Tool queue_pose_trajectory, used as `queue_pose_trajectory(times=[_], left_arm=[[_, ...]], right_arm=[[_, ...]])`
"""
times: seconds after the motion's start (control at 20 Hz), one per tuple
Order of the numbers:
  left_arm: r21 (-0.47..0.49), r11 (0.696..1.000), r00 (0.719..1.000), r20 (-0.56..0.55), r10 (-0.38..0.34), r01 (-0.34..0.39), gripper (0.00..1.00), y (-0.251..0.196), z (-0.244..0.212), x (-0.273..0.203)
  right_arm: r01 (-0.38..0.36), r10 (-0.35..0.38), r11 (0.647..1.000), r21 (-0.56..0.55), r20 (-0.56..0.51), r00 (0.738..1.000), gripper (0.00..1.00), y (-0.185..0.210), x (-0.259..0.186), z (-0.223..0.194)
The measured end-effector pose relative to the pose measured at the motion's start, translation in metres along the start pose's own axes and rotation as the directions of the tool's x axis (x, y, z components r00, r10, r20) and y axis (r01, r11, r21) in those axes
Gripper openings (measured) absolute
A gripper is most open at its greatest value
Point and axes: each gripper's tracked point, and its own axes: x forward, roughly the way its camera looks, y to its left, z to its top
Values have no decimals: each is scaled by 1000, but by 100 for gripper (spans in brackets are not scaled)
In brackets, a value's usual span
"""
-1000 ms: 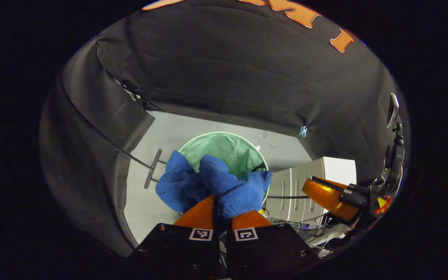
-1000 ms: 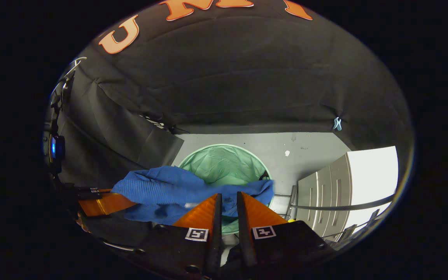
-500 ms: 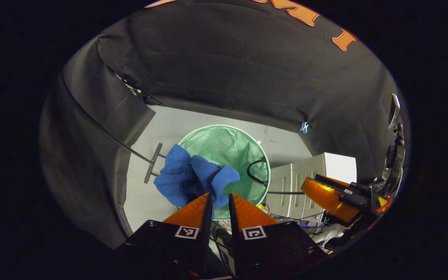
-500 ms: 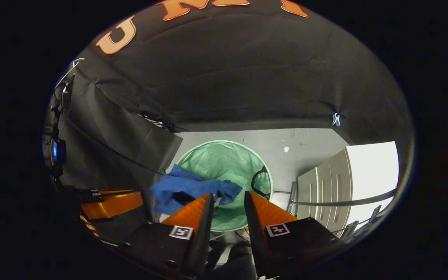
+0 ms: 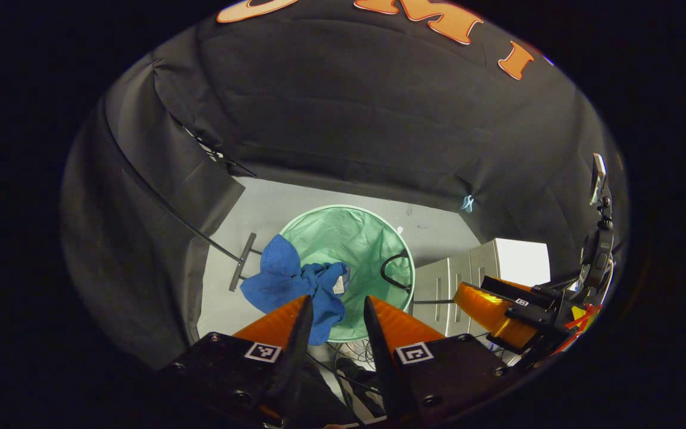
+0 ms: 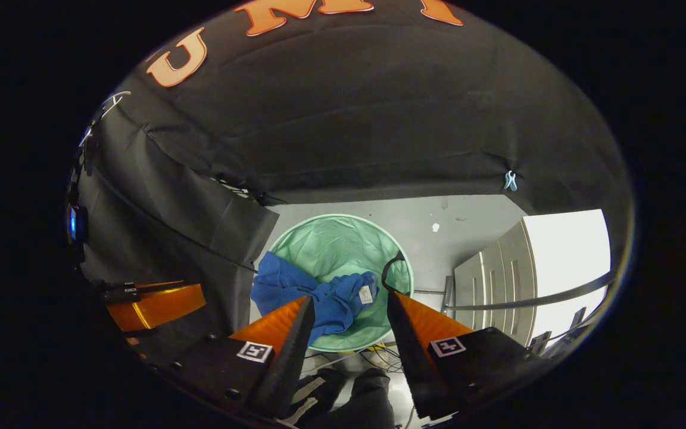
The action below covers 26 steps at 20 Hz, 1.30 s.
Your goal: Grasp the clothes on the hanger with both hands and then place them into the laundry hamper below.
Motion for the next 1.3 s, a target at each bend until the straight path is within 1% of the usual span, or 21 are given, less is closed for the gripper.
queue_pose_trajectory(times=[0.05, 0.1, 0.2, 0.25, 0.35, 0.4, 0.55, 0.6, 0.65, 0.7, 0.8, 0.85, 0.95, 1.15, 1.3], left_arm=[[4, 1000, 1000, 9, 3, -3, 62, 0, -2, -5], [5, 1000, 1000, 19, 6, -6, 67, -2, -2, -10], [1, 1000, 999, 41, 12, -12, 68, -5, -2, -21], [-1, 1000, 998, 53, 17, -17, 71, -5, -3, -24], [-10, 1000, 997, 68, 25, -24, 89, -6, -11, -33], [-11, 1000, 997, 75, 27, -26, 97, -8, -8, -35], [-13, 999, 994, 106, 41, -40, 96, -10, -12, -52], [-15, 999, 992, 118, 40, -39, 96, -12, -9, -58], [-18, 999, 990, 134, 39, -37, 94, -14, -7, -66], [-24, 999, 988, 150, 41, -38, 98, -16, -4, -73], [-36, 998, 980, 192, 57, -51, 97, -13, 4, -89], [-45, 996, 972, 221, 81, -72, 97, -9, 10, -98], [-51, 995, 959, 268, 94, -84, 98, -10, 20, -115], [-59, 996, 933, 348, 88, -72, 97, -17, 38, -152], [-57, 996, 920, 381, 88, -72, 97, -22, 44, -171]], right_arm=[[1, -1, 1000, 1, 4, 1000, 77, 0, -4, -2], [4, -4, 1000, 0, 8, 1000, 87, -2, -7, -4], [0, 0, 1000, -2, 18, 1000, 89, -4, -15, -5], [-3, 3, 1000, -2, 29, 1000, 84, -3, -19, -3], [-10, 10, 1000, 3, 48, 999, 87, -4, -30, -3], [-10, 10, 1000, 4, 56, 998, 87, -5, -36, -2], [-10, 10, 1000, -2, 80, 997, 91, -8, -53, 4], [-8, 8, 1000, -3, 88, 996, 99, -9, -59, 6], [-9, 9, 1000, -3, 96, 995, 99, -9, -64, 9], [-10, 10, 1000, -5, 106, 994, 99, -9, -68, 12], [-11, 12, 1000, -14, 128, 992, 98, -9, -81, 18], [-10, 12, 1000, -21, 141, 990, 98, -8, -87, 23], [-8, 14, 999, -36, 170, 985, 98, -8, -101, 31], [-4, 21, 998, -69, 239, 971, 98, -2, -130, 53], [1, 27, 996, -95, 291, 956, 98, 0, -149, 66]])
